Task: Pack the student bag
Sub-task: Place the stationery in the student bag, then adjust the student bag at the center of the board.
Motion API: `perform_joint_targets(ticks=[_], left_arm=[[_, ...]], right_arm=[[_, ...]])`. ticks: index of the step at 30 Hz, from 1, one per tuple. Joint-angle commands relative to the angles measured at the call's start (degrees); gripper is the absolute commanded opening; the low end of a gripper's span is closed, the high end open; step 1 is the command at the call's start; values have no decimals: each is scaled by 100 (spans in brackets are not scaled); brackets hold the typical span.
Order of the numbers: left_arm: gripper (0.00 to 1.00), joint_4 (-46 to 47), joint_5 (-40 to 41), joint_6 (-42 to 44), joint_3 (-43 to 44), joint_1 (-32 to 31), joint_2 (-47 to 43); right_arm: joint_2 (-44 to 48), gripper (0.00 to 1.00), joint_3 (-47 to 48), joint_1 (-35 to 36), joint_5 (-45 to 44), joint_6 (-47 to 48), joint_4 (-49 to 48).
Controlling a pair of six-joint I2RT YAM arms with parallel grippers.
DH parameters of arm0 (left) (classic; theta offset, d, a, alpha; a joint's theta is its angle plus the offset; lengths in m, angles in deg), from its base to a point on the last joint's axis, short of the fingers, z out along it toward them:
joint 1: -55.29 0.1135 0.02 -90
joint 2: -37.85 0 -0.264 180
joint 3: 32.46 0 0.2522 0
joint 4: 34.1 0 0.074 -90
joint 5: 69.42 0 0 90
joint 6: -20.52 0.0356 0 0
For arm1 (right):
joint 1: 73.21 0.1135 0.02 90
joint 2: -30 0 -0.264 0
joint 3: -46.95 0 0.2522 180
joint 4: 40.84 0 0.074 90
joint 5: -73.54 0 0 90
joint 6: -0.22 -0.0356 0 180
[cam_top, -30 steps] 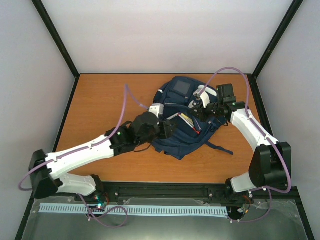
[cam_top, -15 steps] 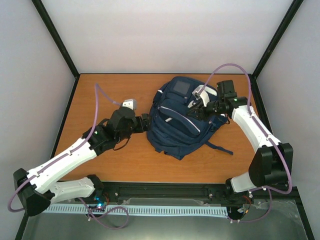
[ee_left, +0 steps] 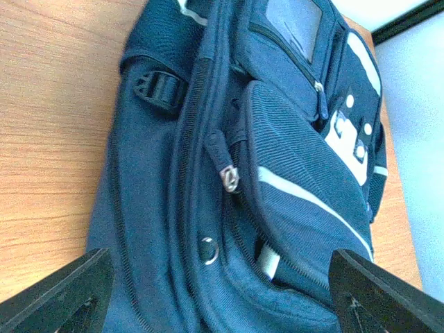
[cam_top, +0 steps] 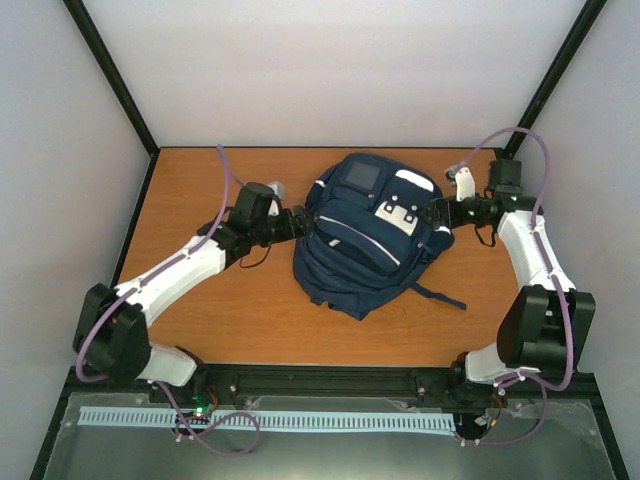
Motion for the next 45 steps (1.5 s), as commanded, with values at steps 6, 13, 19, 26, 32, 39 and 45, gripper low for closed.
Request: perform_joint_targets(ticks=[6, 13, 19, 26, 32, 39, 45], left_arm=[[85, 1589, -1739, -24, 540, 84, 1153], [69, 1749, -1887, 136, 159, 38, 1502], [65, 1713, -1735, 371, -408, -346, 1171], [64, 1687, -1379, 389, -734, -1093, 811], [58, 1419, -1087, 328, -822, -1638, 717], [64, 54, 63, 1028, -1099, -1690, -1160], [69, -678, 781, 1201, -931, -1502, -1351]], right_arm=[[-1114, 98, -100, -208, -285, -99, 62], [-2006, 85, 360, -121, -246, -434, -72], [-2593, 79, 846, 97, -312, -624, -171], [-3290, 75, 1740, 214, -411, -781, -126], [-3368, 75, 2323, 214, -460, -746, 113], [-2263, 76, 1777, 170, -504, -620, 131], [-1107, 76, 1056, 550, -304, -499, 158]])
